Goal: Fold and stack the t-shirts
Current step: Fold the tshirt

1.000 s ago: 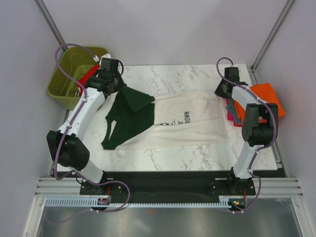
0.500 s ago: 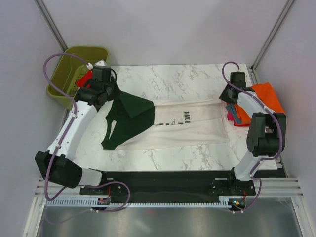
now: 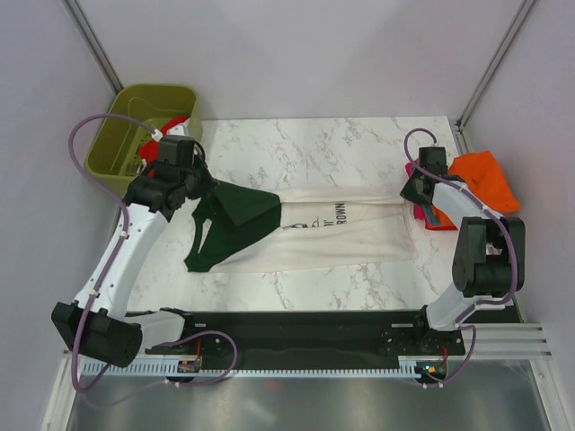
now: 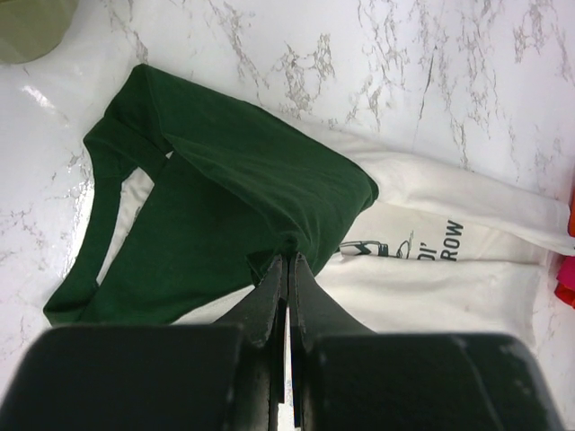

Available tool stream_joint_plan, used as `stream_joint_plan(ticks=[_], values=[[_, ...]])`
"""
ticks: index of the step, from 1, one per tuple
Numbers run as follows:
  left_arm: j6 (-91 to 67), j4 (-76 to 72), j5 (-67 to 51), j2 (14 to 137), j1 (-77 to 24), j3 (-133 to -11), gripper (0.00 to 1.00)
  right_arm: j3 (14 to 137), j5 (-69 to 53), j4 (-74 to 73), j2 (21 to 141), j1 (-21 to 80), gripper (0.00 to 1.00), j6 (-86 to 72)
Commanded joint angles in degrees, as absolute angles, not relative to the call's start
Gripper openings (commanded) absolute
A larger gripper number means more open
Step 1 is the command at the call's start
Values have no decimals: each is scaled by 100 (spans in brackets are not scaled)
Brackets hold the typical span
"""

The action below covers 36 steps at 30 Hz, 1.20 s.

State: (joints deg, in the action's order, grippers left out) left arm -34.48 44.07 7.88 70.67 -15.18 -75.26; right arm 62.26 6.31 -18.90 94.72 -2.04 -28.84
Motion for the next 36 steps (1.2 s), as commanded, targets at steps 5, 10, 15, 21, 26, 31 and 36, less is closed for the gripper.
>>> stream_joint_plan(ticks=[5,10,15,21,26,31,36], values=[[-3551,4579,299,6663,-1485,-7181,2,5942,888,-1600,9228,-220,0,-3014],[-3586,4631,106,6416,-1485,-6900,2,5792,975,-1573,9246,-220,0,-3067],[-3560,4807,167,6188,-1485,-6926,2,5660,1037,-1547,9176,-220,0,-3076],[-3542,5001,141,6021,-1477,-6768,2,5537,1081,-1538,9114,-229,0,-3059],[-3542,5141,88,5819,-1477,-6636,2,5476,1134,-1538,9070,-229,0,-3050],[-3586,5221,-104,5634,-1485,-6452,2,5405,1178,-1547,9018,-229,0,-3050],[-3665,5238,-430,5406,-1477,-5934,2,5361,1204,-1556,8991,-229,3,-3059]])
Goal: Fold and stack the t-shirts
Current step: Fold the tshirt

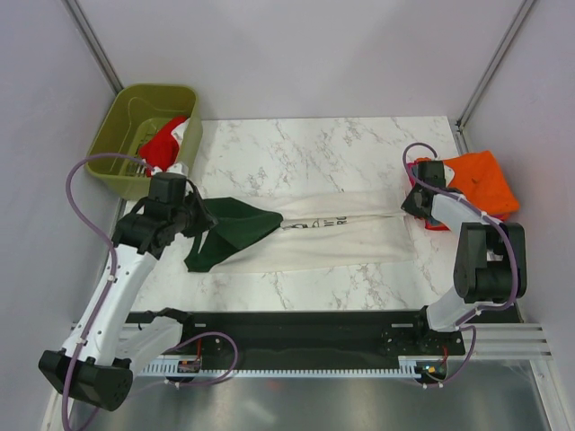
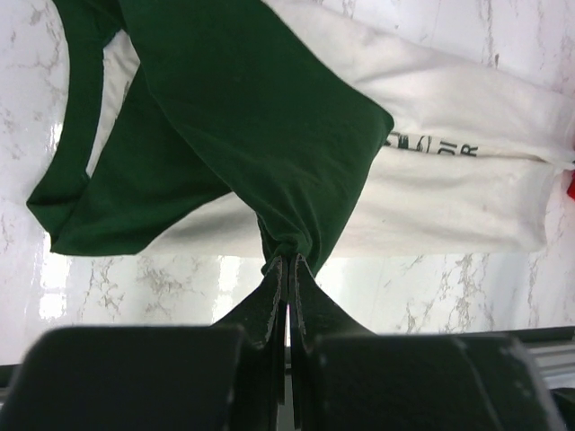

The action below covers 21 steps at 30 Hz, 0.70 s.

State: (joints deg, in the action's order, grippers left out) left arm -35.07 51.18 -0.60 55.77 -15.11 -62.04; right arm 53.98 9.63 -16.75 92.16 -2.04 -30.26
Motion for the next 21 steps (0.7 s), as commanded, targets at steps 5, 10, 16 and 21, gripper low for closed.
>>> stream_joint_plan(ticks=[5,10,16,21], values=[[-3770,5203,-518,5265,-1485,-5467,2,5309,1204,-1547,8763,-229,35,-3033],[-3788,5177,-545,5151,-1477,-5221,2,5484,1160,-1792,8245,-141,50,-2936],[-3762,5124,-448,5212,-1477,-5168,2,5344,283,-1907,7630,840,47,-3198],[-3700,5054,-335,5449,-1485,-5449,2,4503,-772,-705,7190,1835,43,-4234]])
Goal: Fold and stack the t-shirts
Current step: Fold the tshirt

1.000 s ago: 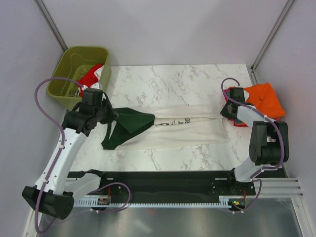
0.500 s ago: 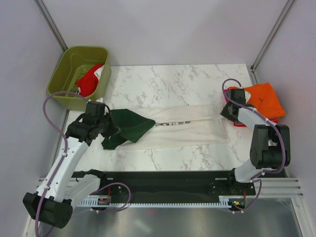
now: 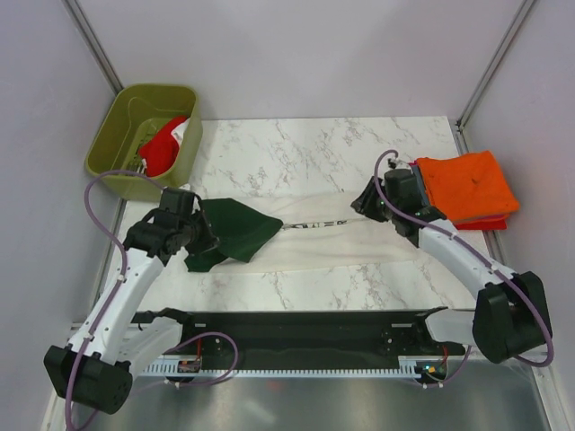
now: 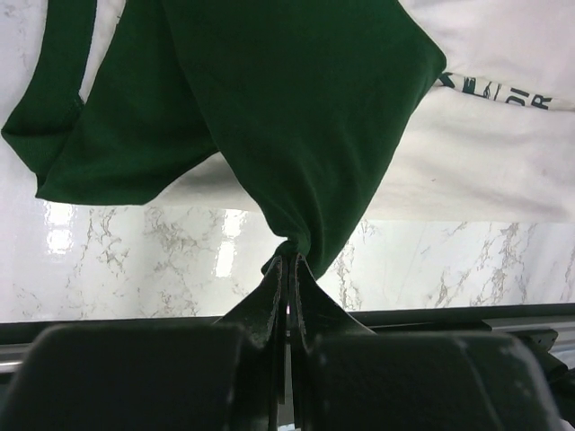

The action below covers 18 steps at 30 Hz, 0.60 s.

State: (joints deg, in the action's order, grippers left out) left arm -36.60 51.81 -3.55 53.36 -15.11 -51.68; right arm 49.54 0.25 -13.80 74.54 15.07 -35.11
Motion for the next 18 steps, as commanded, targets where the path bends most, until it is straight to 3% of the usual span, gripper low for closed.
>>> stream_joint_plan(ticks=[1,8,18], values=[[-3665,5036,-273,5501,-1485,-5501,2,4387,-826,-468,7085,2159,43,-4645],[-3551,4799,395,6301,-1468,-6072,2,4403,-220,359,7514,3602,43,-5272],[-3840,4325,1177,7602,-1406,-6662,2,4860,-141,1555,9209,4868,41,-6046]])
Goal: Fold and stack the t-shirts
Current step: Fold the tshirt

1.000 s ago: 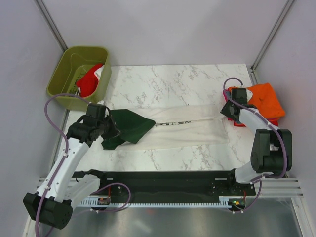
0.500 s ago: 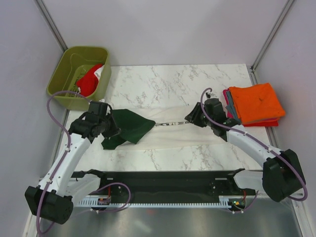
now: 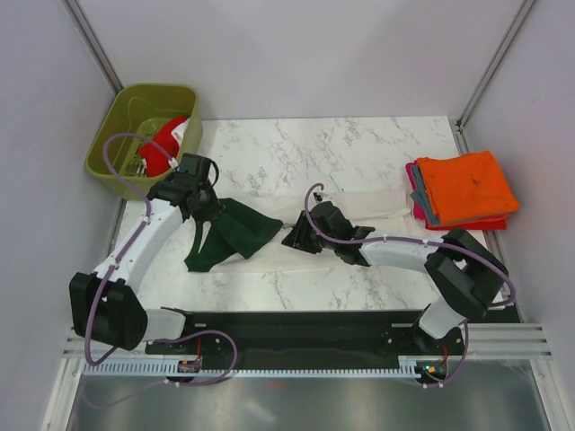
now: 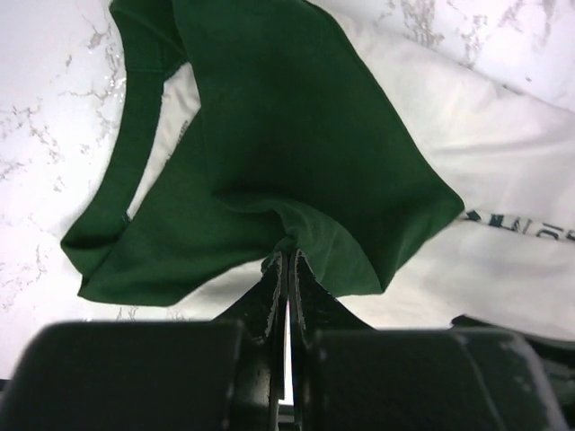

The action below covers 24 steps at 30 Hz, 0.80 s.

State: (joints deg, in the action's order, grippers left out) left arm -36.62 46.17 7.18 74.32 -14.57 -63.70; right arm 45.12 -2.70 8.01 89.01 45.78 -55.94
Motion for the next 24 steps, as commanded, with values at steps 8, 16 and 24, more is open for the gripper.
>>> stream_joint_plan(ticks=[8,16,24], values=[[-3937,4184,1354,8296,-1117,-6891,2,5317,193,1872,9966,5431,38,-6521],[-4087,3991,1178,8490,-897,-6777,2,5810,589,1423,10423,5739,38,-6899],[-4175,3771,862,8692,-835,-6706,2,5959,598,1573,10924,5827,38,-7172]])
